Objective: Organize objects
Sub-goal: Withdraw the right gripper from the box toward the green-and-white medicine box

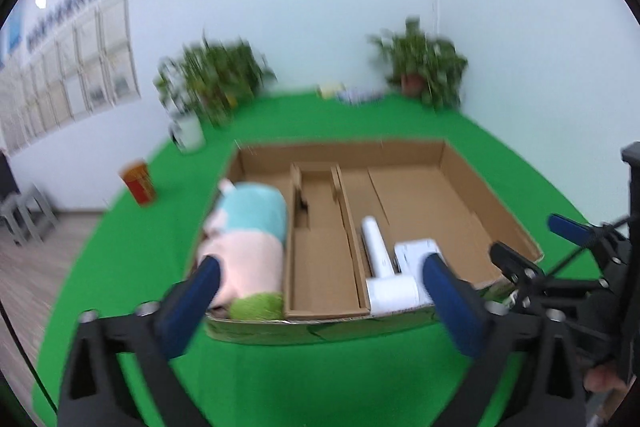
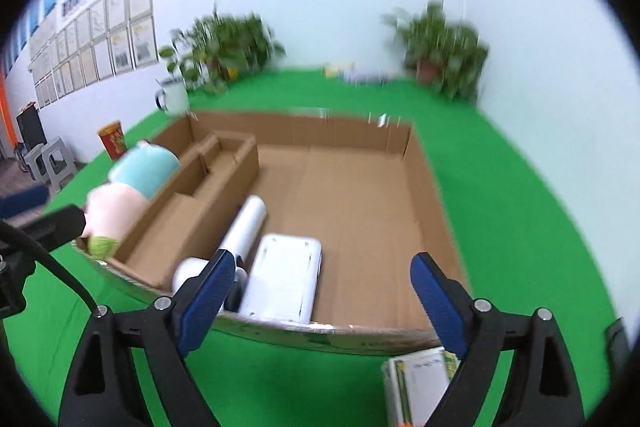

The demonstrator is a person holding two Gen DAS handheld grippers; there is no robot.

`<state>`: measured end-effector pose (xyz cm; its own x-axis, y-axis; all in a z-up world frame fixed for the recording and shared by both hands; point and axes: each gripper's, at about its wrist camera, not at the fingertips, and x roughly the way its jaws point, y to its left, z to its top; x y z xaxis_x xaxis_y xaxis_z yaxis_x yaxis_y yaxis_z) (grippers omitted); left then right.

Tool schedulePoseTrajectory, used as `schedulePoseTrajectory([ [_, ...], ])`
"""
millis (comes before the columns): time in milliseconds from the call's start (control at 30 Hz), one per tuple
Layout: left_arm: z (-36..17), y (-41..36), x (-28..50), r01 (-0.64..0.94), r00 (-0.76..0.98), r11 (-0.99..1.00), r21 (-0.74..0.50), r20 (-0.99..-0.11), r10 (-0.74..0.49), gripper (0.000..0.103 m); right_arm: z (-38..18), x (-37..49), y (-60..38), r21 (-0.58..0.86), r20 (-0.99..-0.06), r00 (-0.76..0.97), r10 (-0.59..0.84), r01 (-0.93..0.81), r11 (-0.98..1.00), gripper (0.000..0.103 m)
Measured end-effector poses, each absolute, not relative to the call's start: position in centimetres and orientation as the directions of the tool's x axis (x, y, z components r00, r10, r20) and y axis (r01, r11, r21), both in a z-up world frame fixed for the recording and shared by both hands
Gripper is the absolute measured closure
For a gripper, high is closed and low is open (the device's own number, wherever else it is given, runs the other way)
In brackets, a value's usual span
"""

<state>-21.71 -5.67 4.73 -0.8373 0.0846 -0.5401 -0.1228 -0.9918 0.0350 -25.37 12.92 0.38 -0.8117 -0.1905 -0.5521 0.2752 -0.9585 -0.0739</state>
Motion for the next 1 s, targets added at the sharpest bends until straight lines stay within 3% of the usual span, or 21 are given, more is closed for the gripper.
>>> schedulePoseTrajectory([
  [133,6.7,-5.8,-17.6,-0.111,-0.879,-0.993,0.027,-0.468,0.086,0.001,2.1,-21.4,14.0,-0.046,-0.48,-0.856,-0.193,0.244,-0.969,0.012],
  [400,7.8,-5.5,-11.9,-0.087,-0.907,-0.995,0.041,-0.416,0.062,0.001,3.9,-16.5,14.6,-0.062,-0.404,-0.894,-0.194,0.238,-0.969,0.012],
  [867,3.9,-4.1,-13.9,-0.12,-0.85,-0.992,0.036,-0.519,0.084,0.001,0.0,-17.1,14.9,0.008,-0.518,-0.794,-0.318,0.368,-0.93,0.012],
  [1000,2.1,-4.1,-15.4,-0.174,-0.811,-0.985,-0.016,-0.565,0.153,0.001,-2.0,-17.5,17.2,0.022,-0.566,-0.767,-0.302,0.352,-0.936,0.012],
])
